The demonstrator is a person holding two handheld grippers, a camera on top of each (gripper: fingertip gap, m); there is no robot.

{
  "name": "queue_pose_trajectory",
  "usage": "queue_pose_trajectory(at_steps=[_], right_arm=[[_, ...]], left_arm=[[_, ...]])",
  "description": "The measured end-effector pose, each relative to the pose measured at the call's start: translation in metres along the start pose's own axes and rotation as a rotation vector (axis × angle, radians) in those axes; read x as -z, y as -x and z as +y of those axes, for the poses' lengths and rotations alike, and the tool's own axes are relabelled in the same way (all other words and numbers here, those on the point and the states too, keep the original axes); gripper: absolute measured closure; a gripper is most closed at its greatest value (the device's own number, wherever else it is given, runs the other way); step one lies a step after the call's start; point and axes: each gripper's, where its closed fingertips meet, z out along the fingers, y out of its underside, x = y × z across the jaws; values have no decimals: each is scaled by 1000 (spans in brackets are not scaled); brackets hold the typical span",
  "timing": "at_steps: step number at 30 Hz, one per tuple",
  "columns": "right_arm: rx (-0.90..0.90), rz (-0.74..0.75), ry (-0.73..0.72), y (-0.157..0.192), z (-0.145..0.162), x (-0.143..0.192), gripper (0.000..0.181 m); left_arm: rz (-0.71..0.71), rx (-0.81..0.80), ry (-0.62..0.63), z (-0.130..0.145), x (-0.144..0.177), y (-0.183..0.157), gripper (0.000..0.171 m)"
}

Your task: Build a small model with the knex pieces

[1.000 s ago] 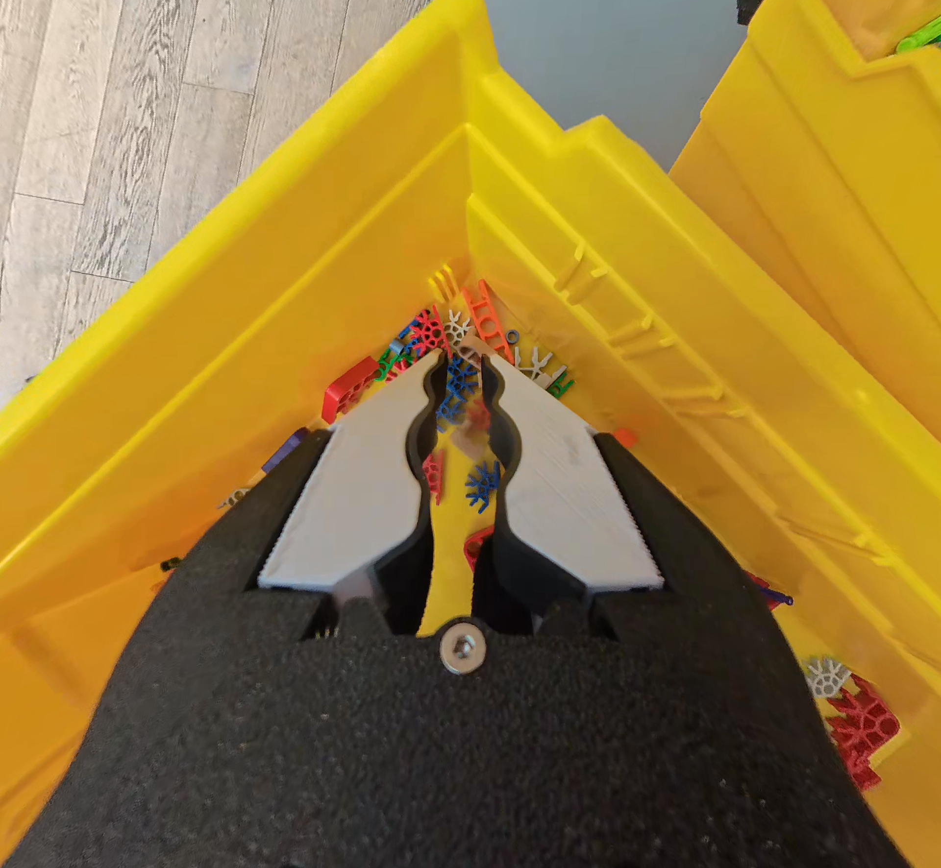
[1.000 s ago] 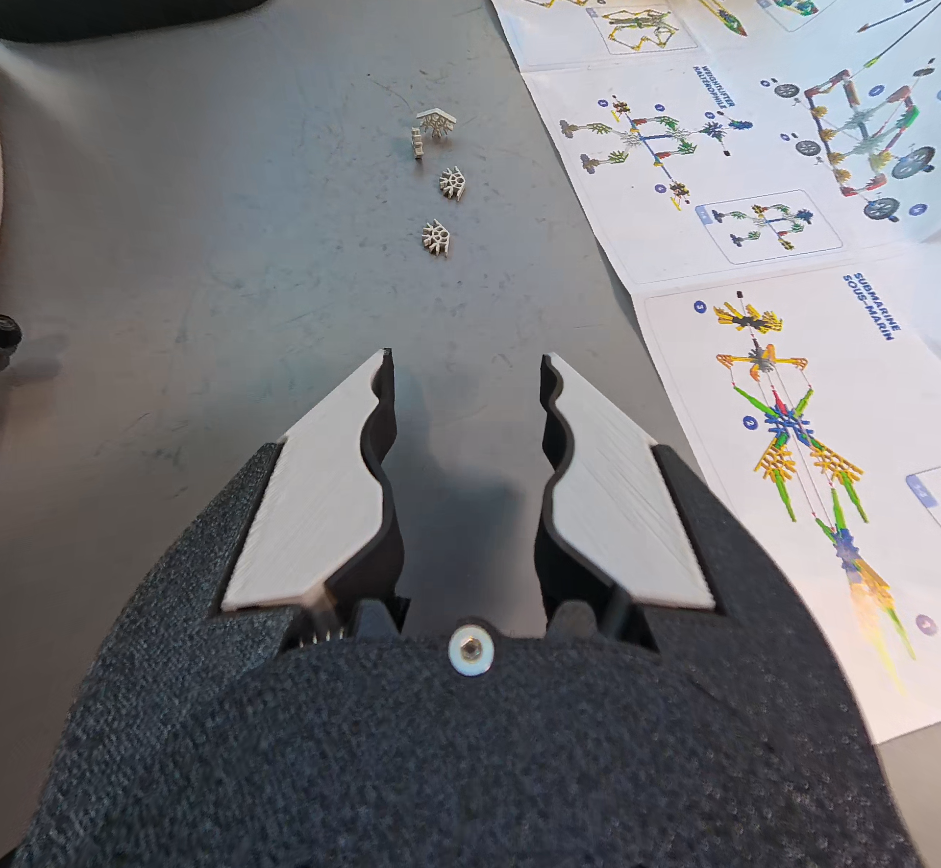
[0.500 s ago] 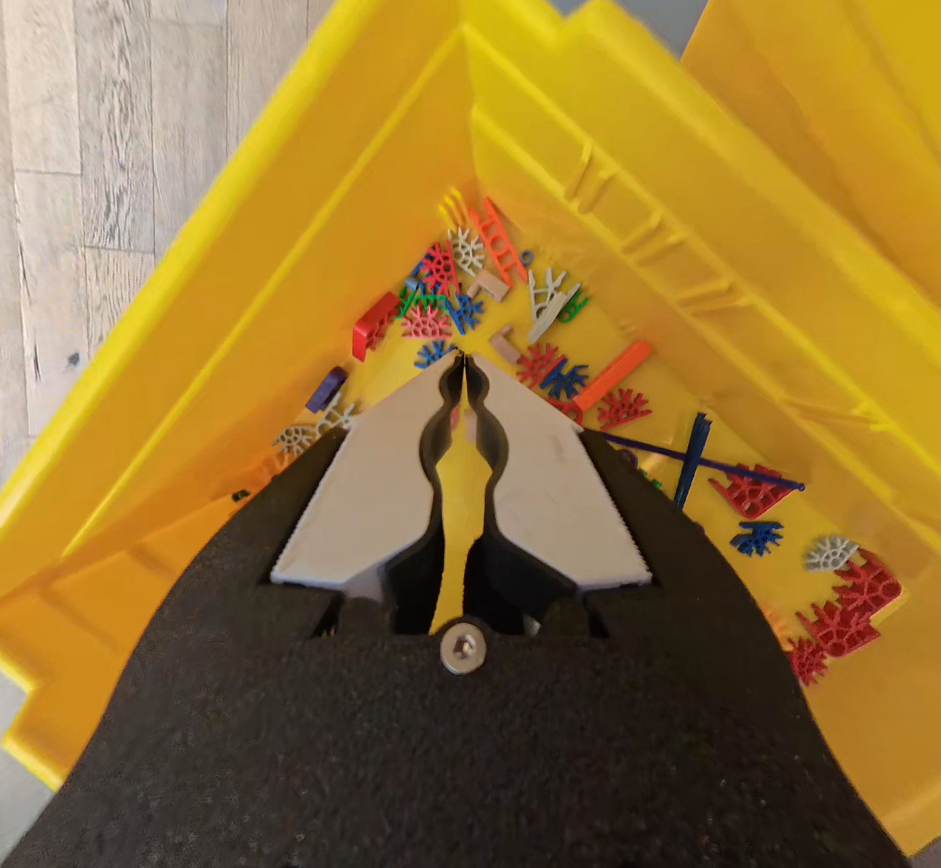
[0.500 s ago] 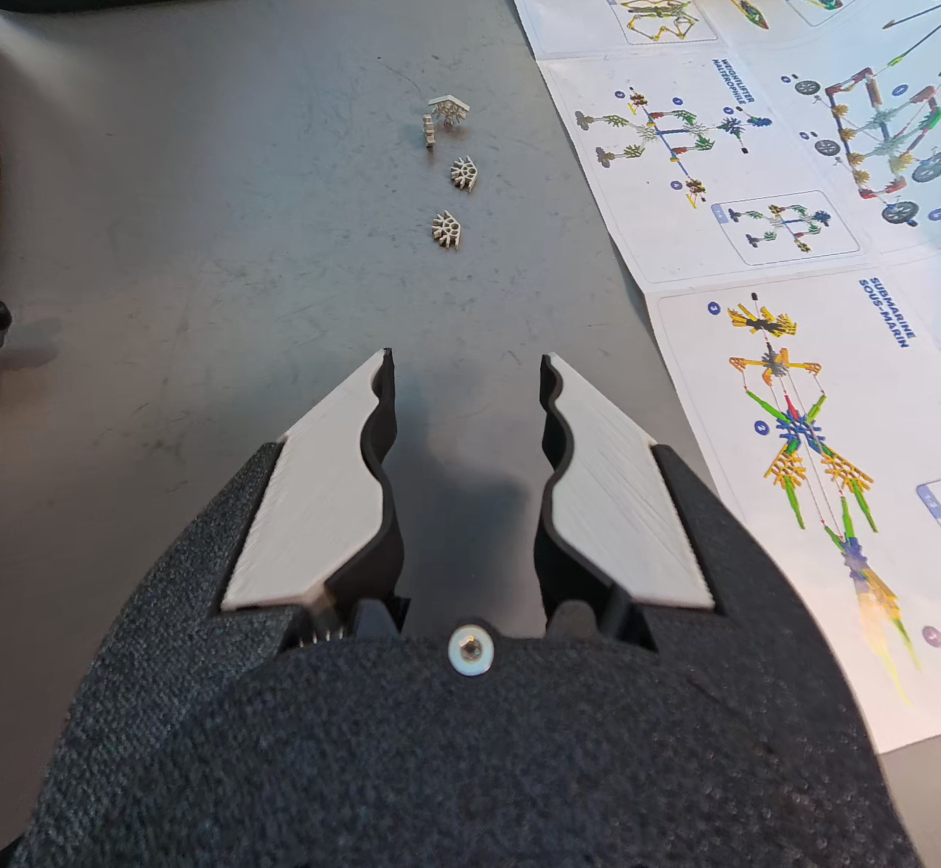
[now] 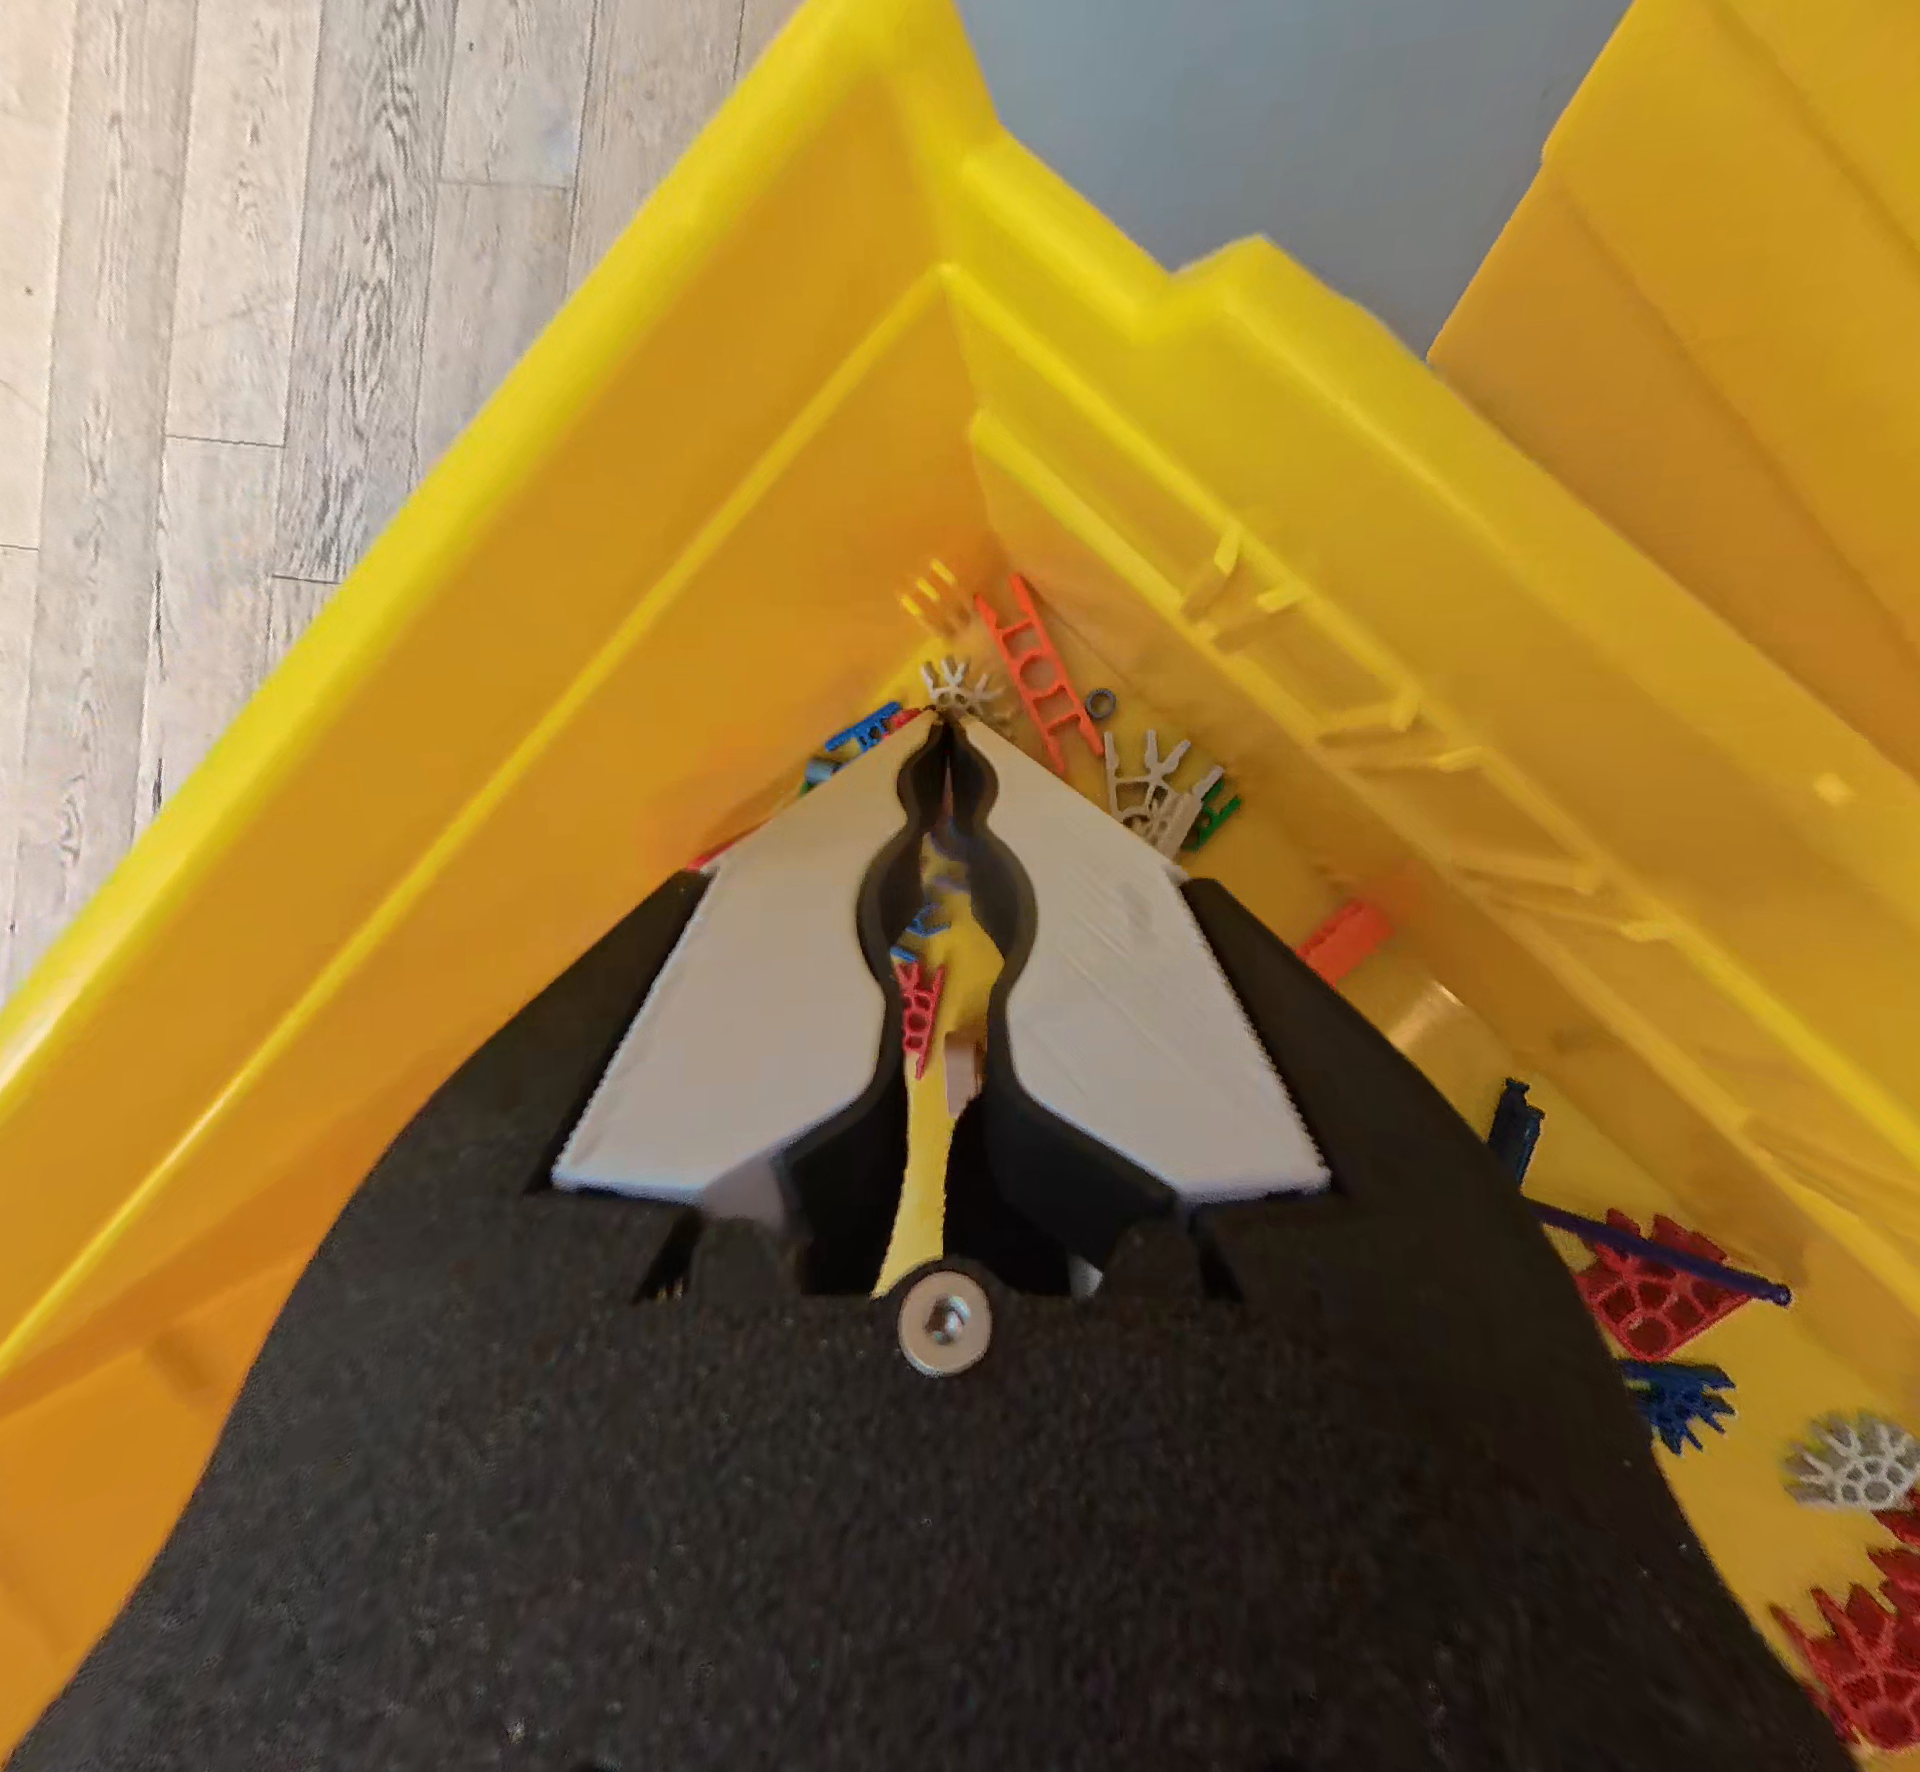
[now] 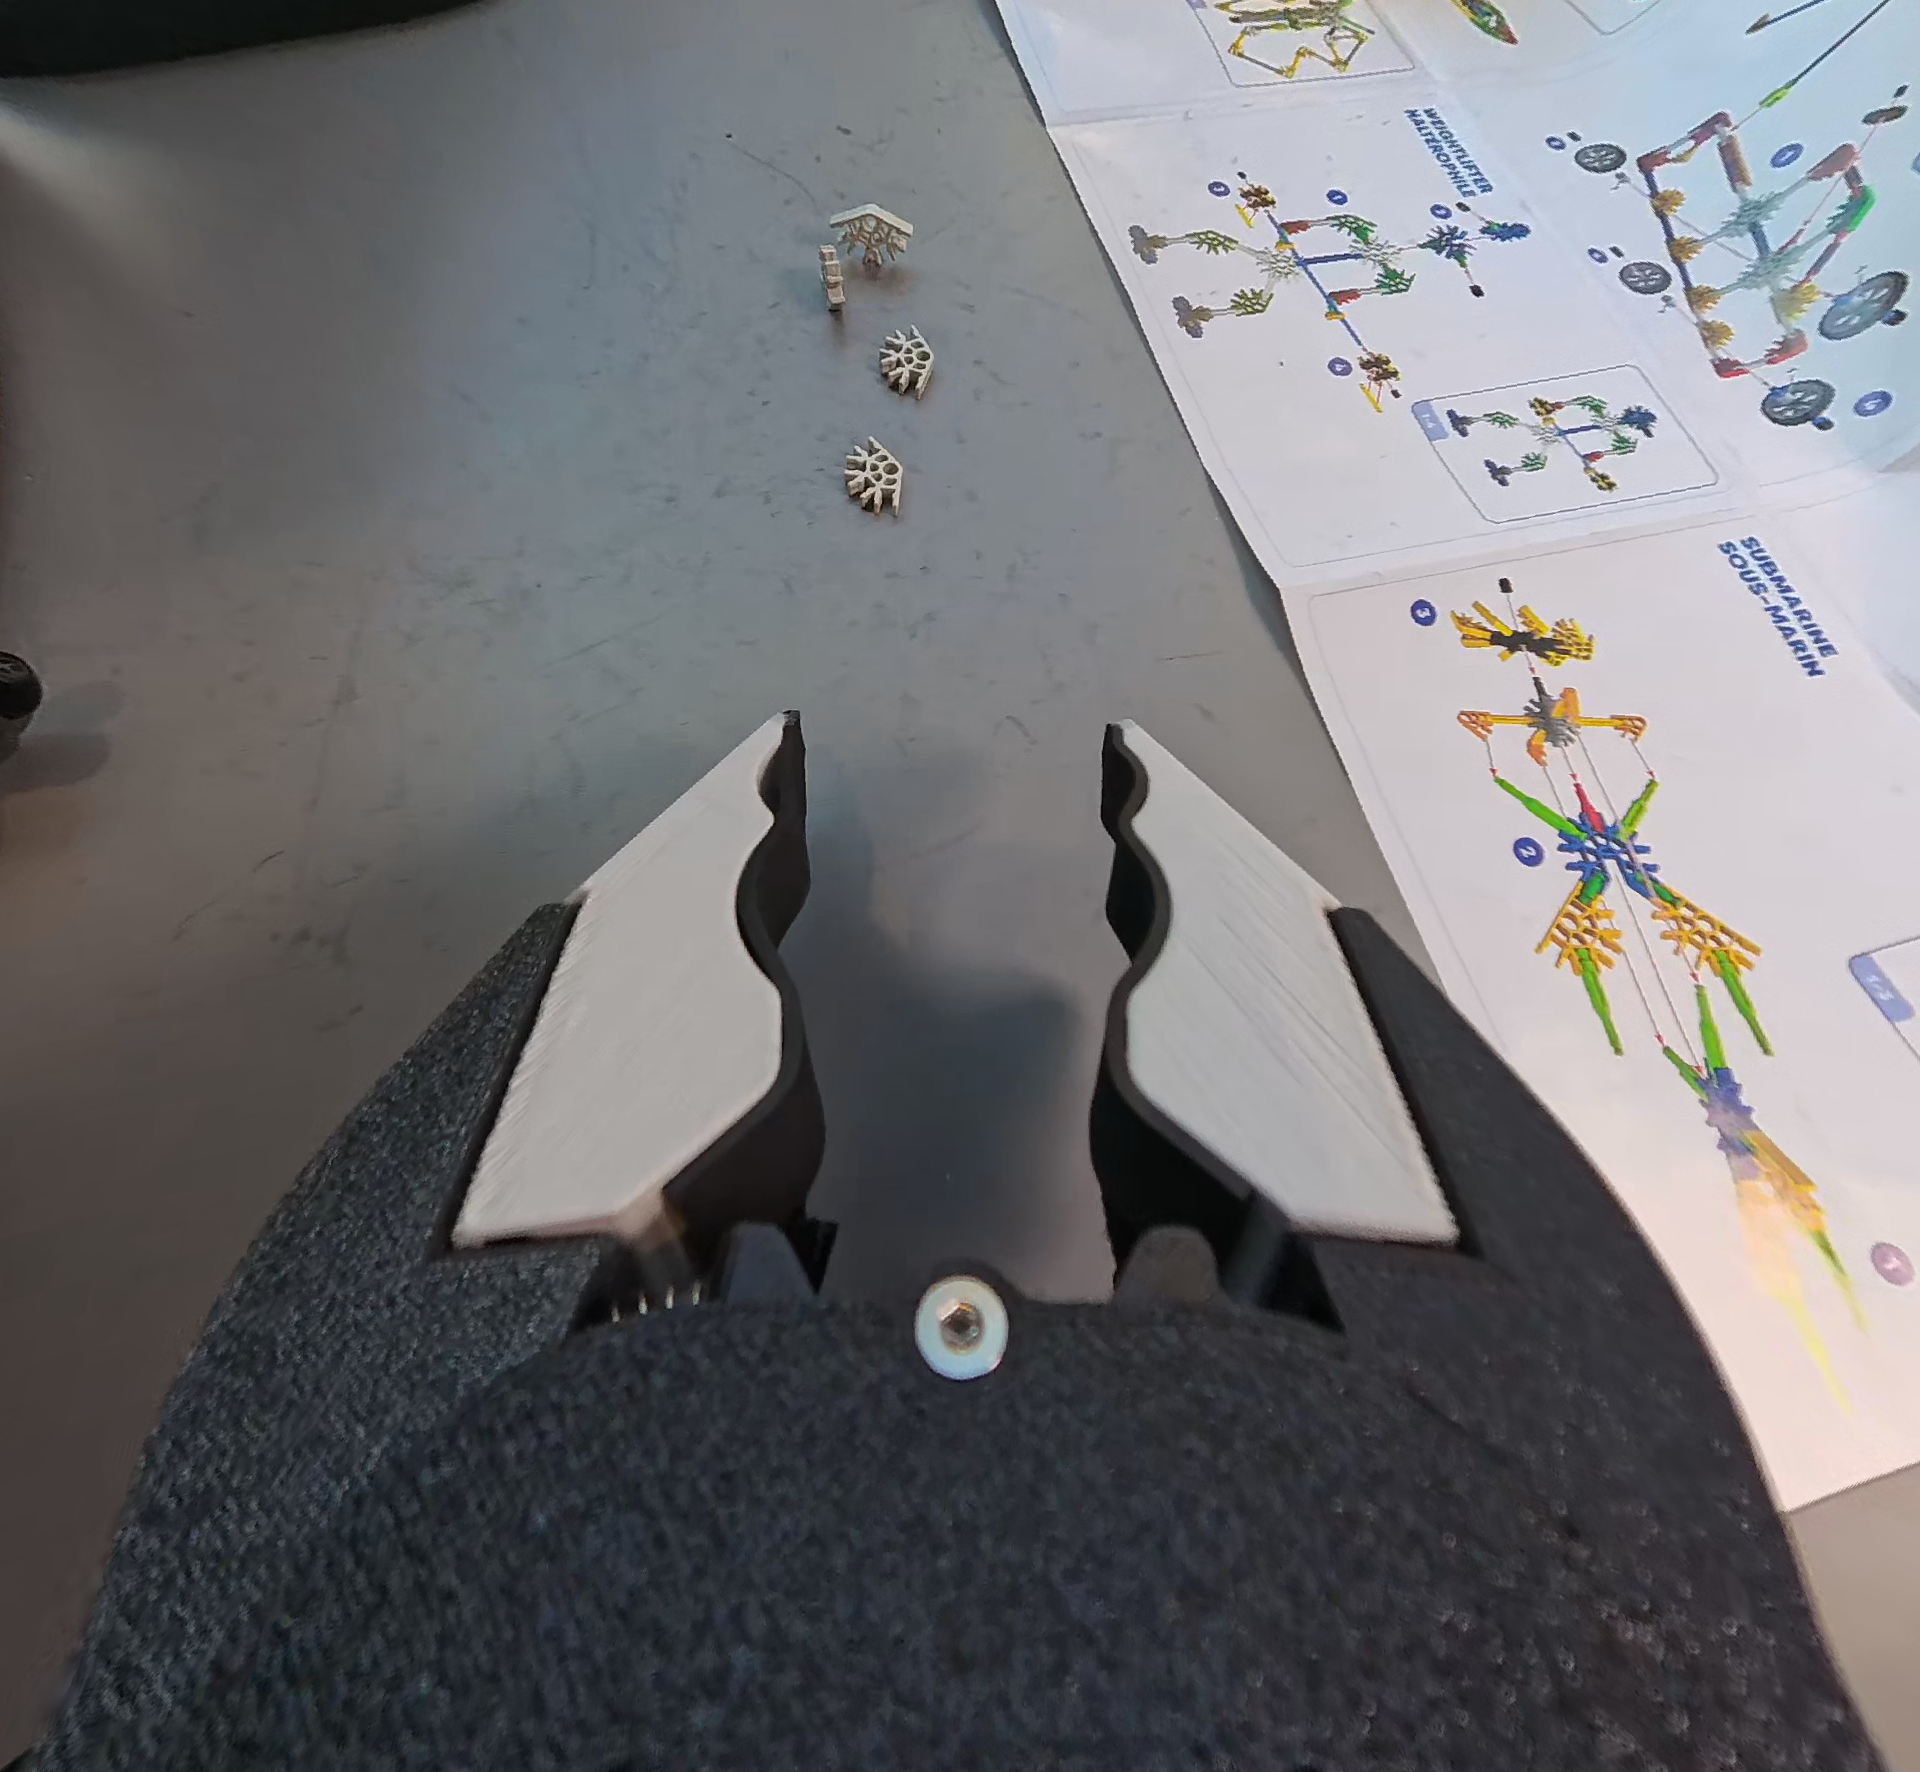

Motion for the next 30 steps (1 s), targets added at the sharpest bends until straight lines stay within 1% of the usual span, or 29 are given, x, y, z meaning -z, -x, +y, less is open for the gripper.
queue_pose_trajectory(at_steps=[1, 2, 3, 5, 6, 8, 10, 12, 13, 15, 18, 20, 22, 26, 30], right_arm=[[1, -3, 1, 1, 0, 0, 125], [4, -6, 2, 1, 0, 0, 125], [8, -8, 3, 2, 1, 0, 125], [17, -8, 5, 3, 1, -1, 125], [20, -8, 6, 3, 1, -1, 125], [21, -8, 8, 3, 1, -1, 126], [19, -7, 11, 3, 2, -1, 126], [15, -2, 10, 2, 2, -1, 126], [12, 2, 9, 1, 1, -1, 126], [5, 6, 5, 0, 1, -1, 126], [-6, 3, 4, -1, 1, -1, 125], [-8, -2, 8, -1, 1, -1, 125], [-6, -6, 14, 0, 2, -2, 125], [-4, -5, 19, 0, 3, -3, 125], [-10, -2, 17, -1, 3, -3, 125]], left_arm=[[20, -7, 30, 4, 2, -2, 171], [43, -16, 91, 14, 3, -5, 171], [57, -28, 110, 17, 7, -6, 171], [35, -55, 152, 23, 12, -3, 171], [14, -64, 133, 19, 14, 1, 171], [28, -38, 65, 7, 18, -2, 171], [45, 15, 24, -2, 17, -4, 165], [47, 47, 20, -4, 10, -3, 157], [41, 57, 18, -4, 7, -2, 156], [26, 78, 21, -3, 0, 2, 156], [60, 122, 6, -4, -3, 1, 158], [85, 141, 4, -3, -2, 0, 159], [125, 163, 1, -2, -2, -3, 164], [172, 219, -3, -2, -2, -4, 164], [236, 309, 8, -2, -2, -4, 163]])
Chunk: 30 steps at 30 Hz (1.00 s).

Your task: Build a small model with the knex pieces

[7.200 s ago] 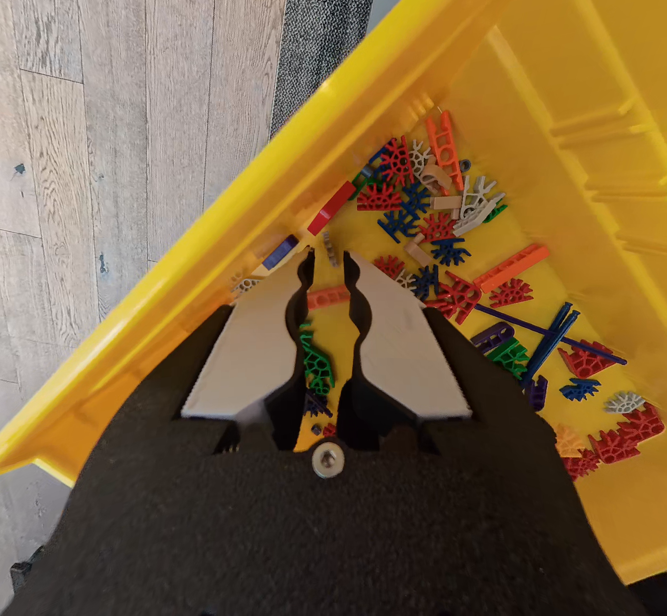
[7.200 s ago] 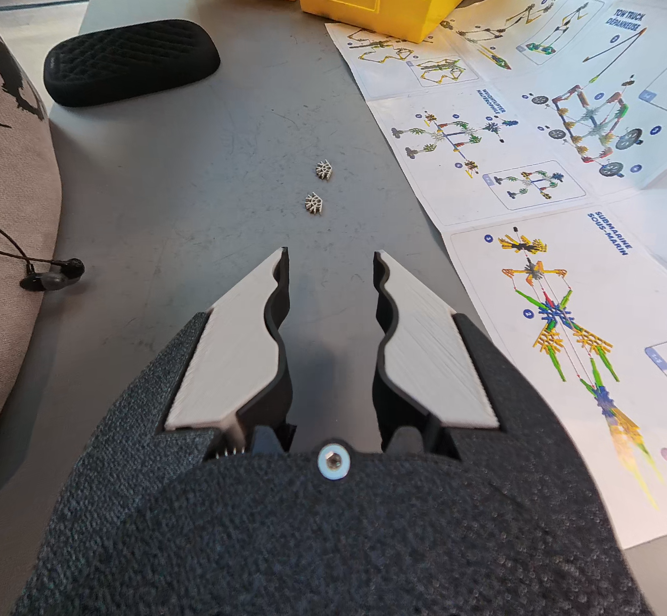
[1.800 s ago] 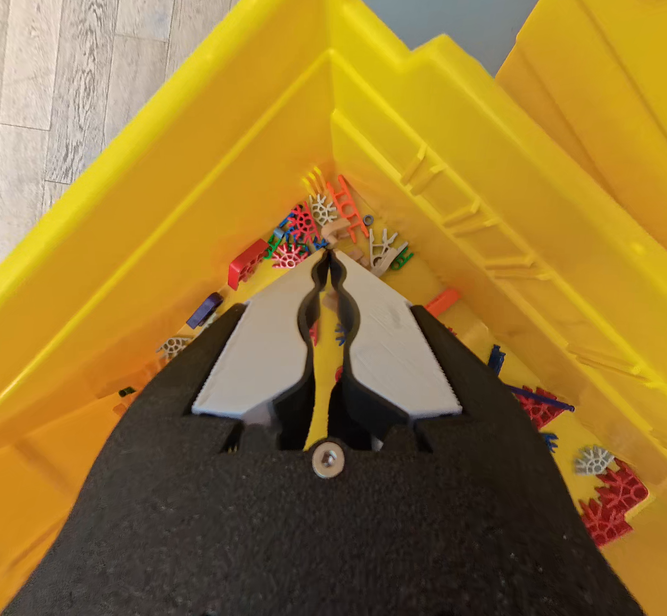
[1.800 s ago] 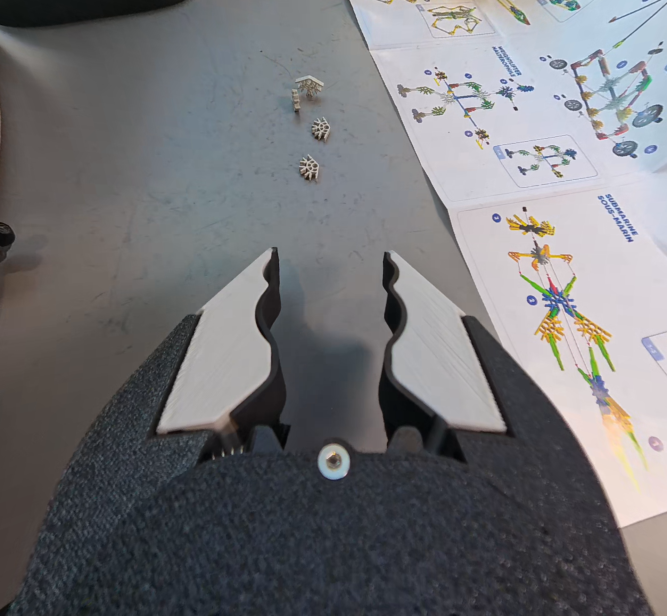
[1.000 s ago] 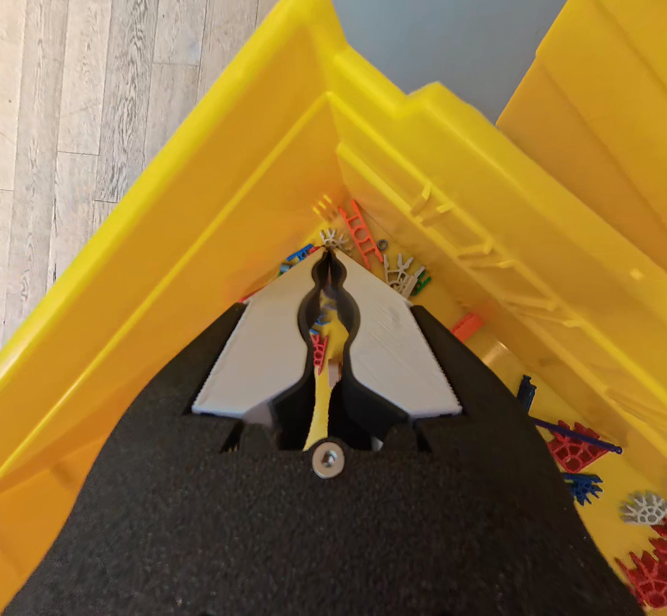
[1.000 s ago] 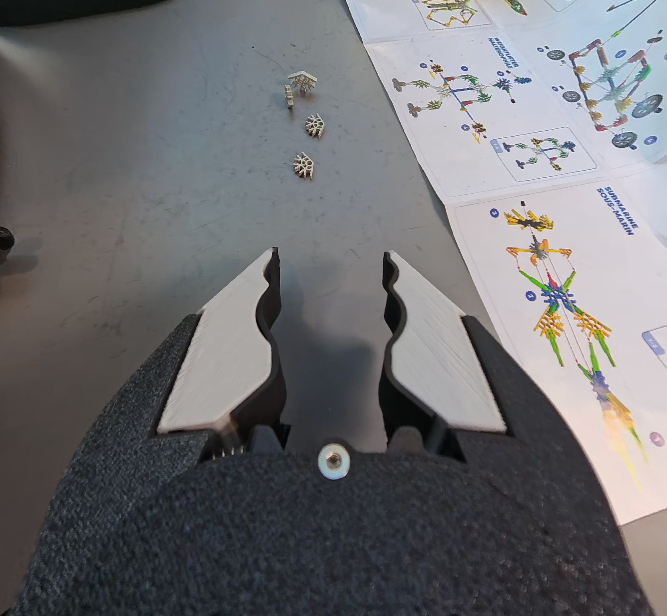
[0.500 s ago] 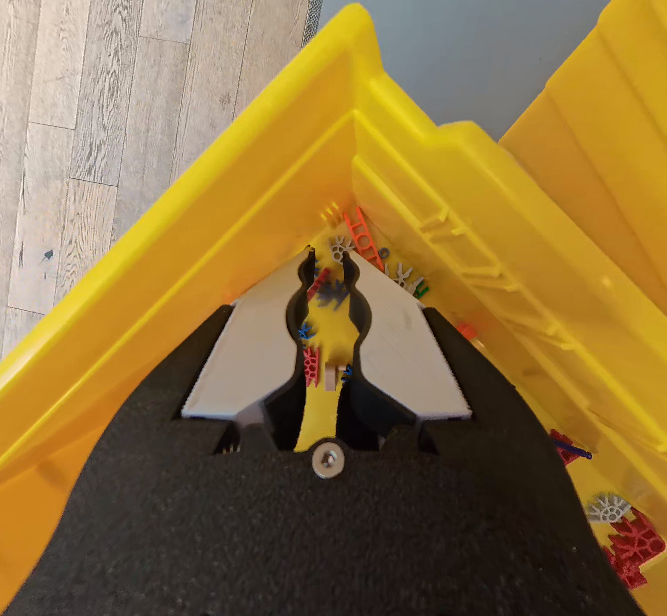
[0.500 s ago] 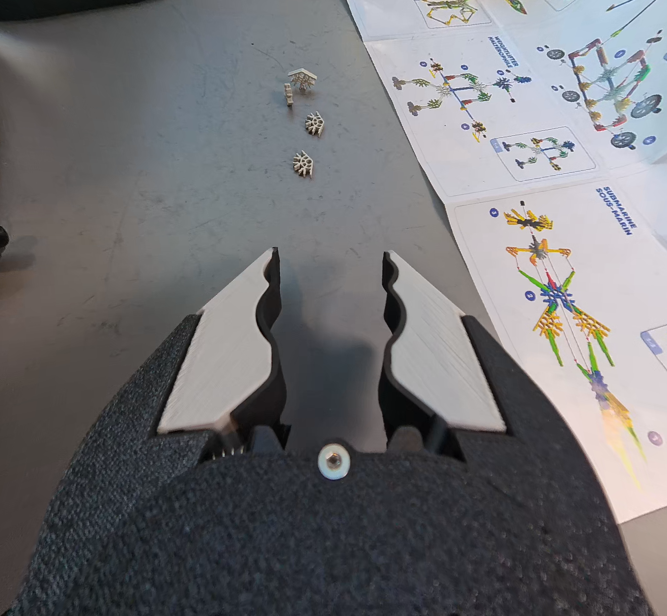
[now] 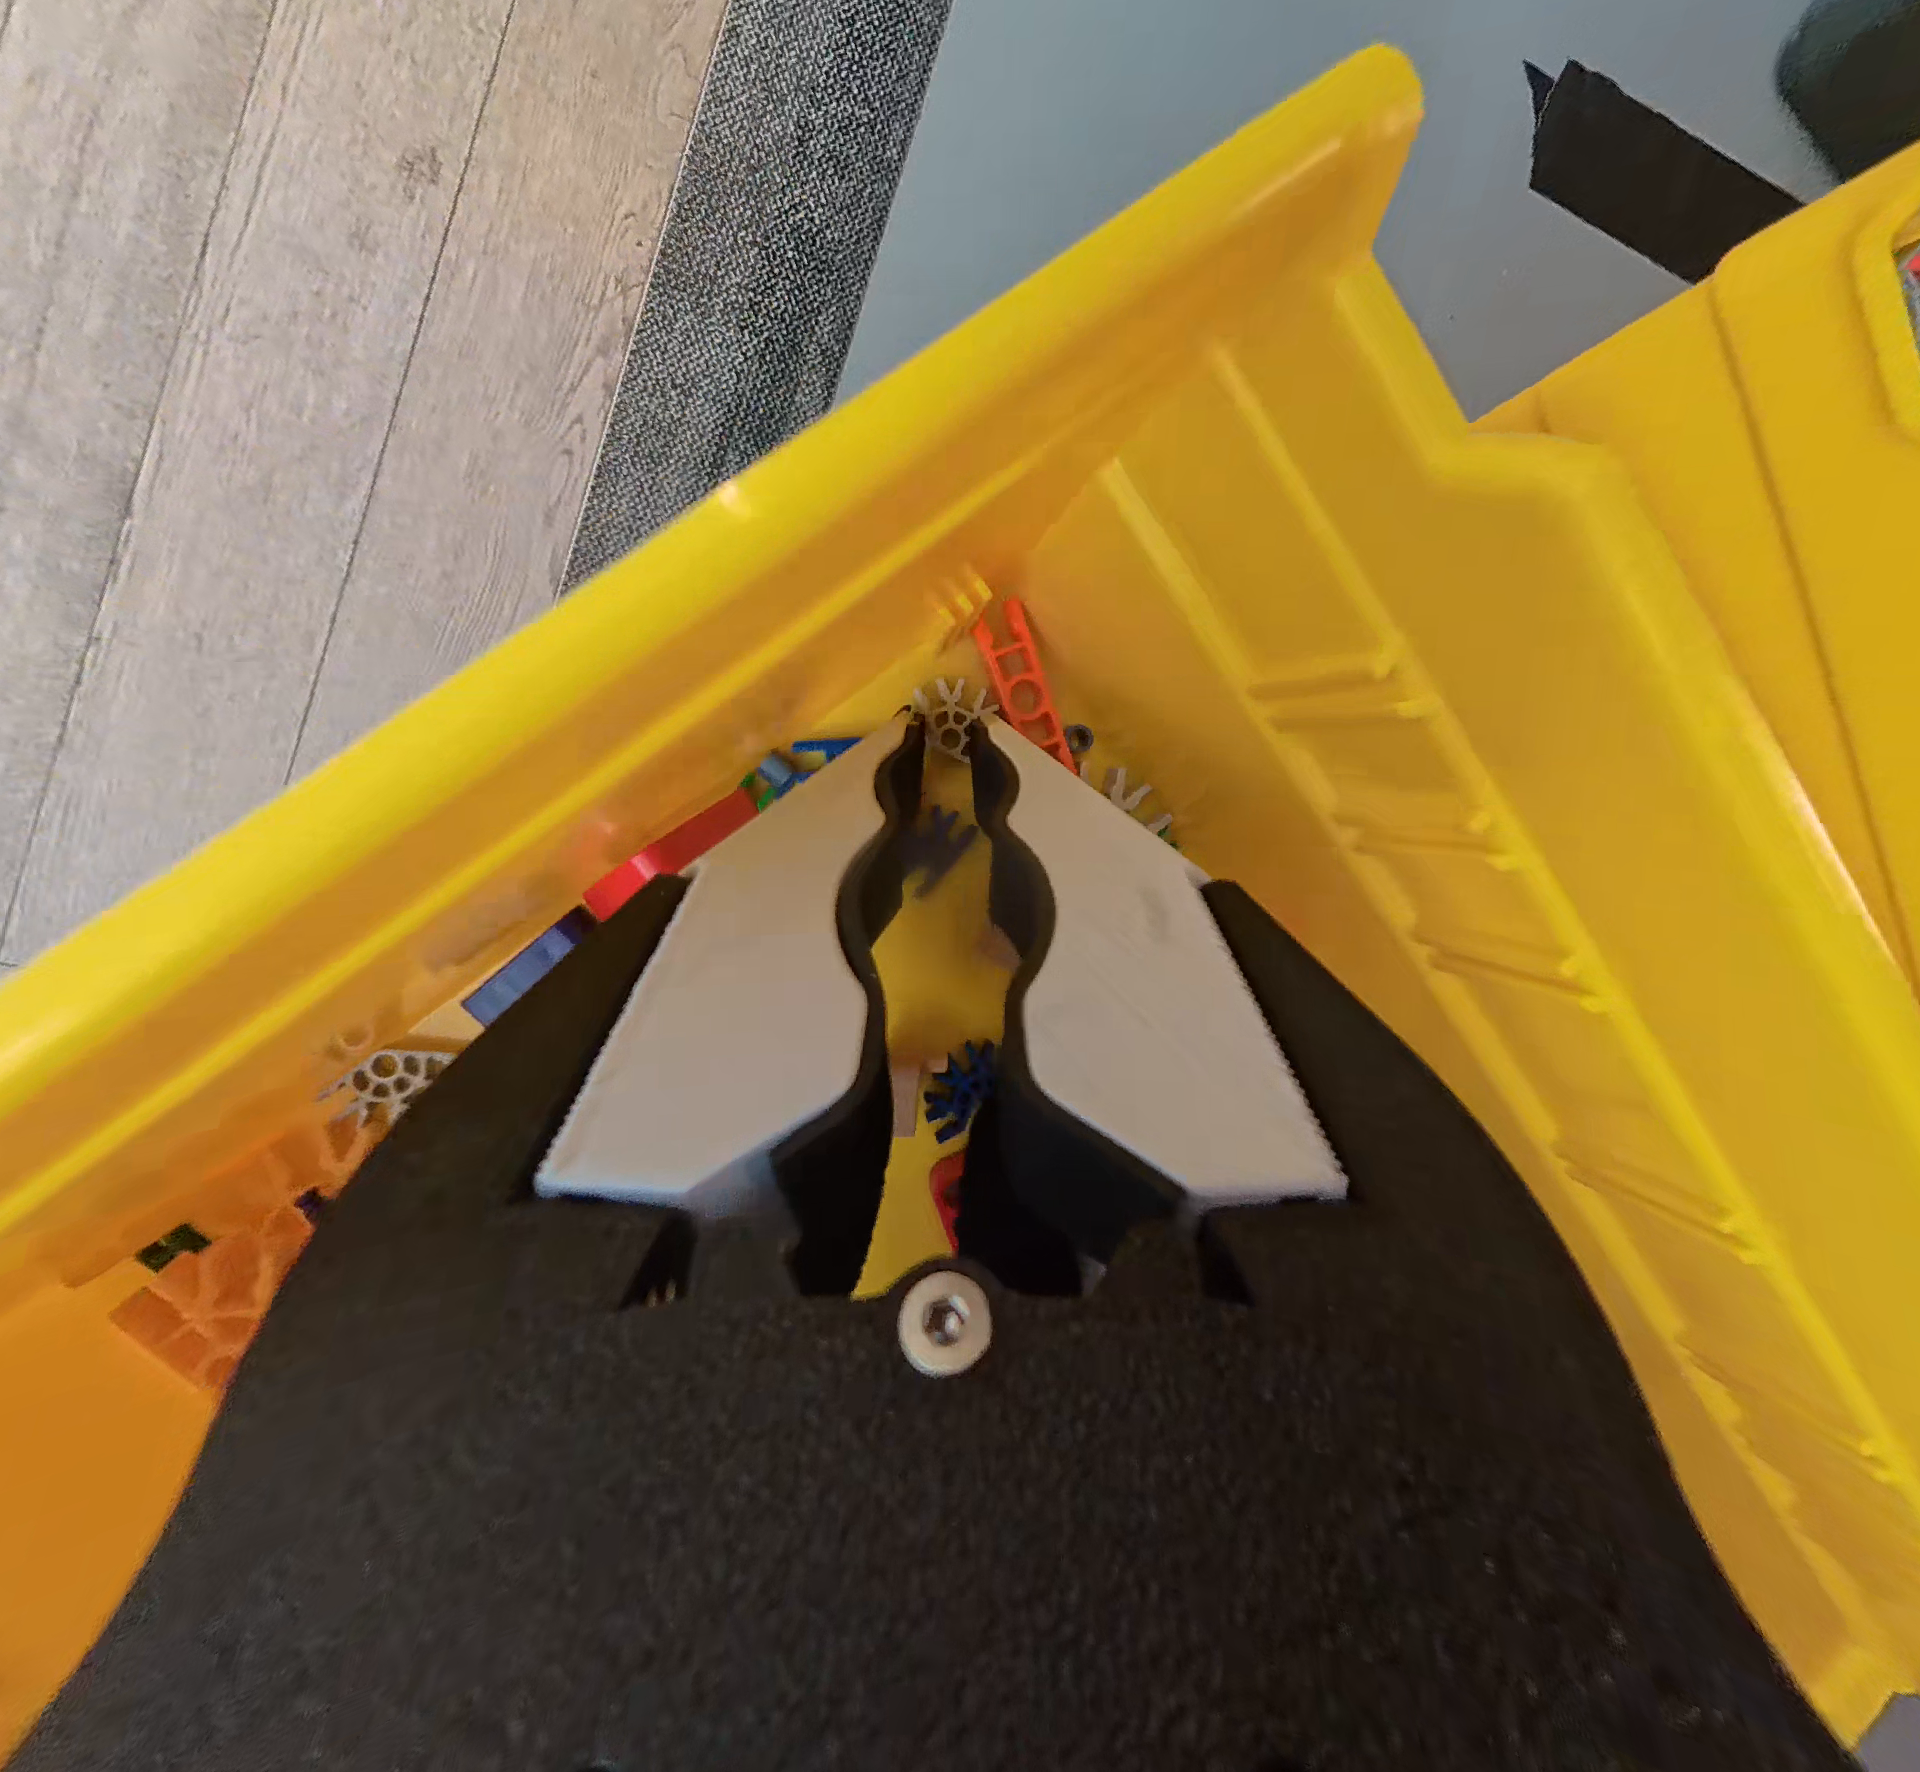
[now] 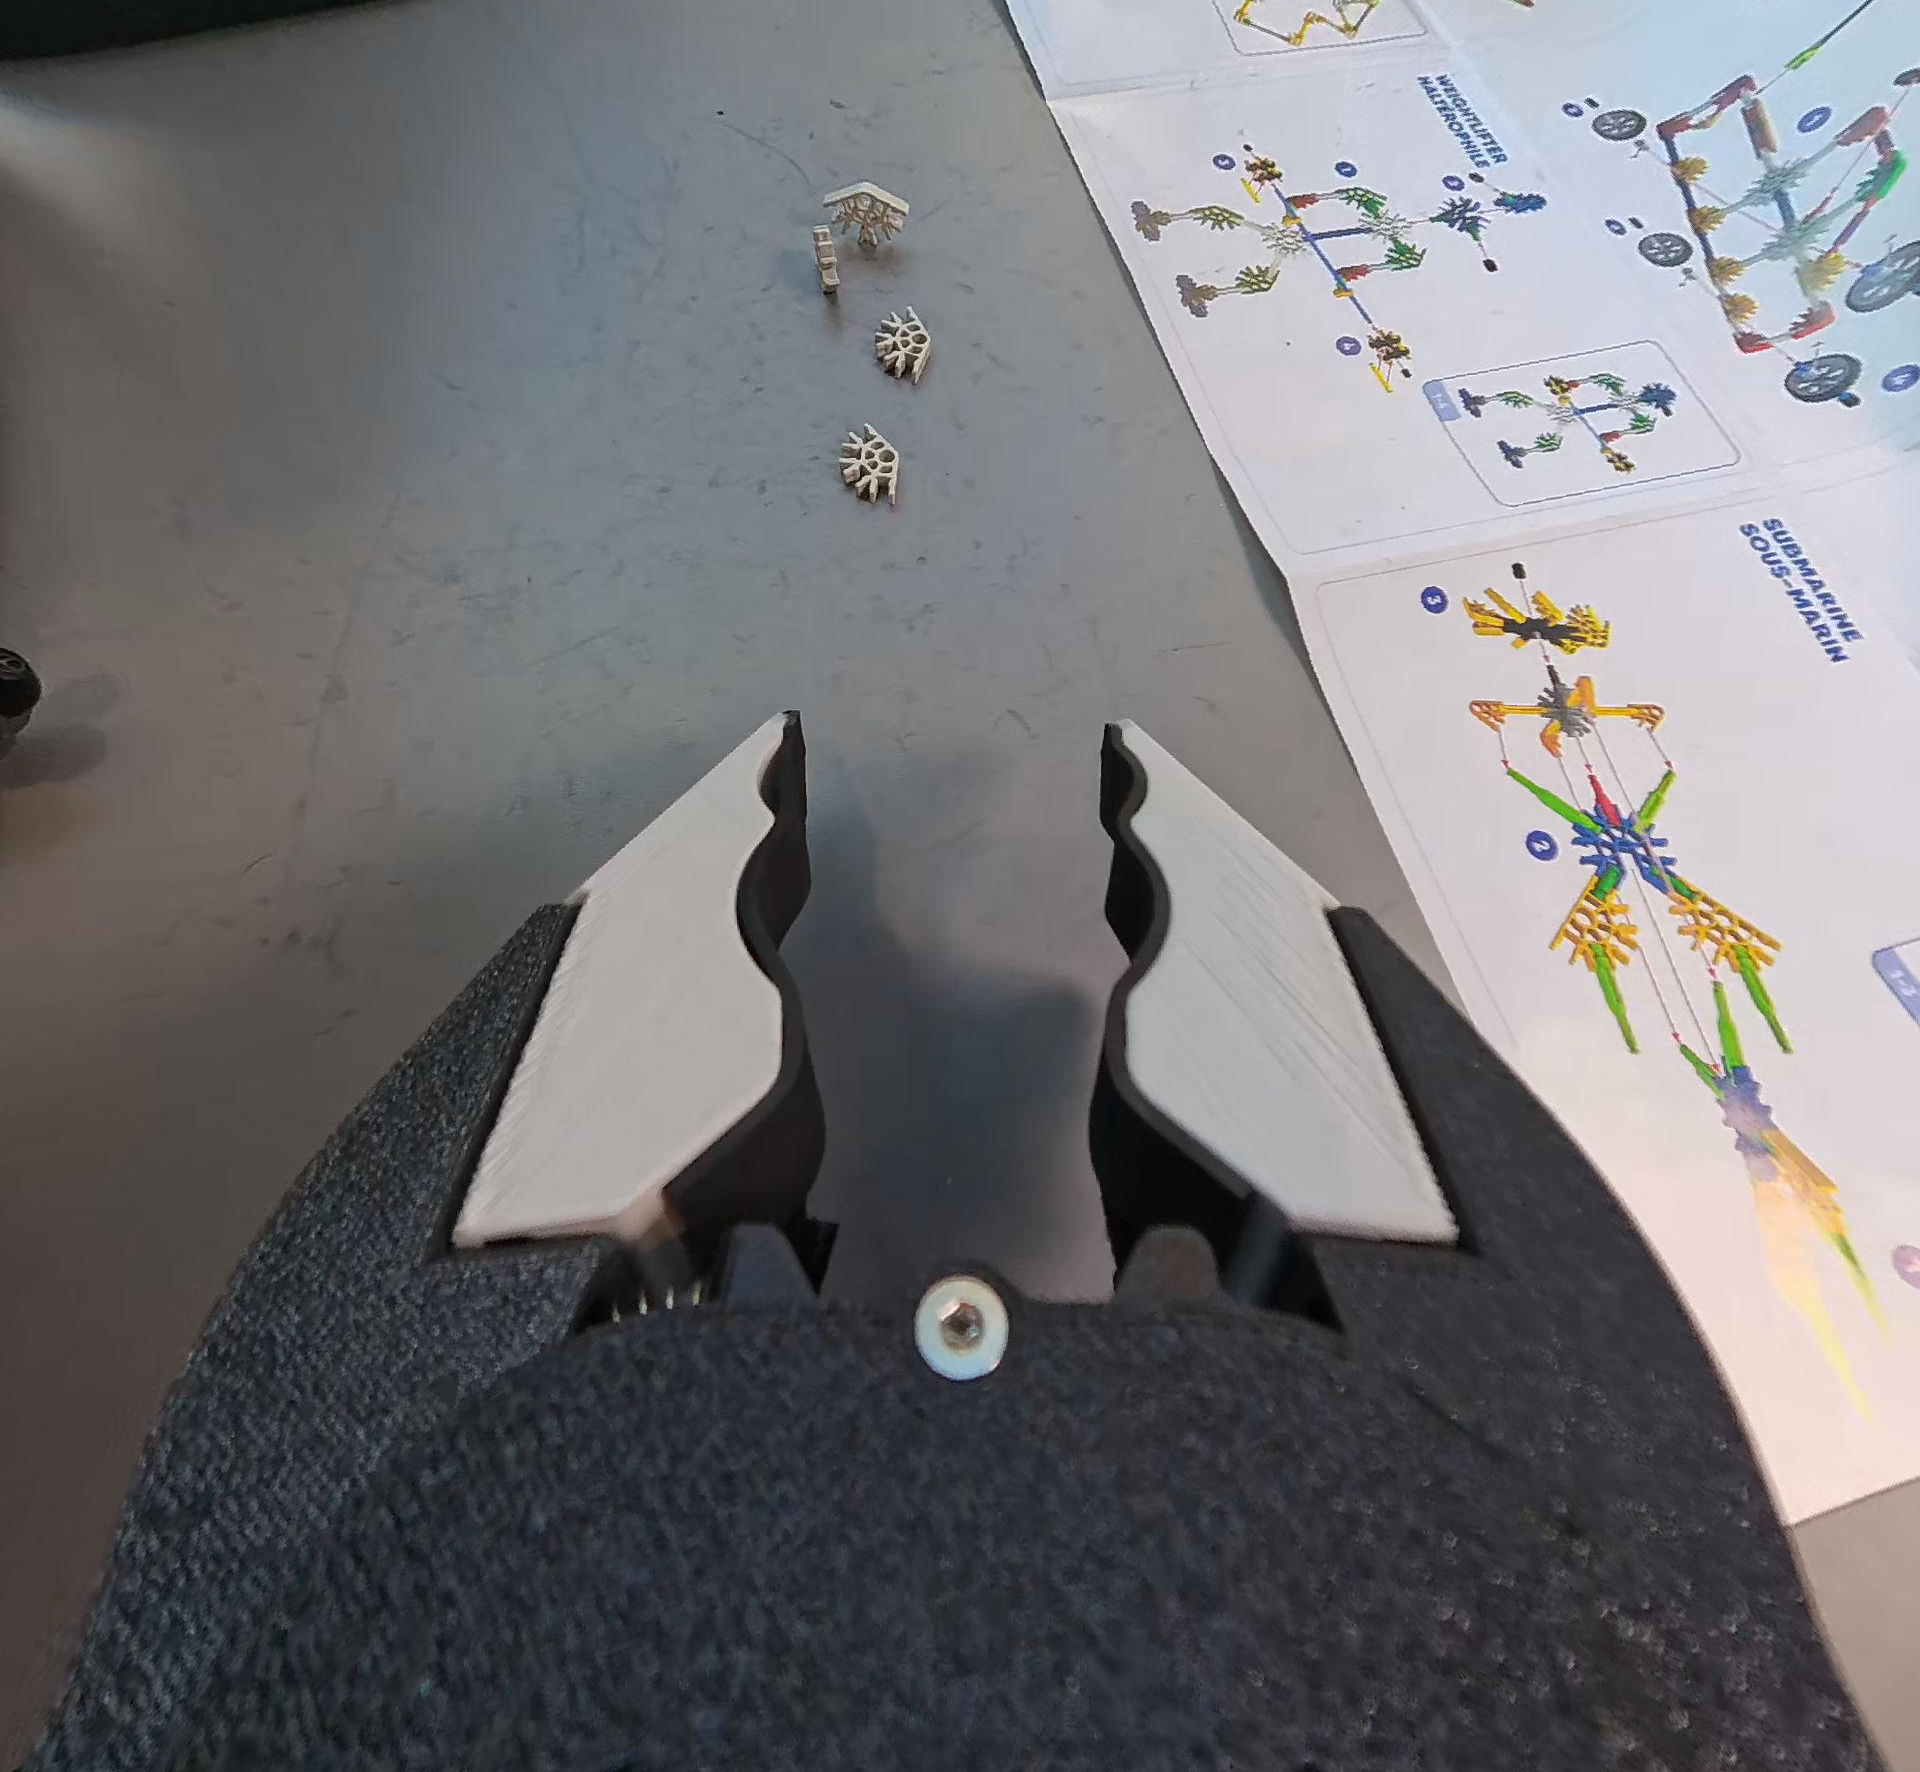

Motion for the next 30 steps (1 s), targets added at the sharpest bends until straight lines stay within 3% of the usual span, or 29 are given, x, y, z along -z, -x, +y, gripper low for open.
queue_pose_trajectory(at_steps=[8, 19, 21, 30], right_arm=[[-12, -2, 9, -1, 1, -2, 125], [-3, 1, 3, 0, 1, -1, 125], [4, 2, -1, 0, 0, -1, 125], [50, -3, -3, 7, 0, 1, 126]], left_arm=[[49, 37, 2, 0, 0, -1, 156], [-73, -188, 31, 7, 4, 0, 163], [-102, -219, 14, 5, 9, 2, 171], [-91, -198, -45, 2, 31, -5, 171]])
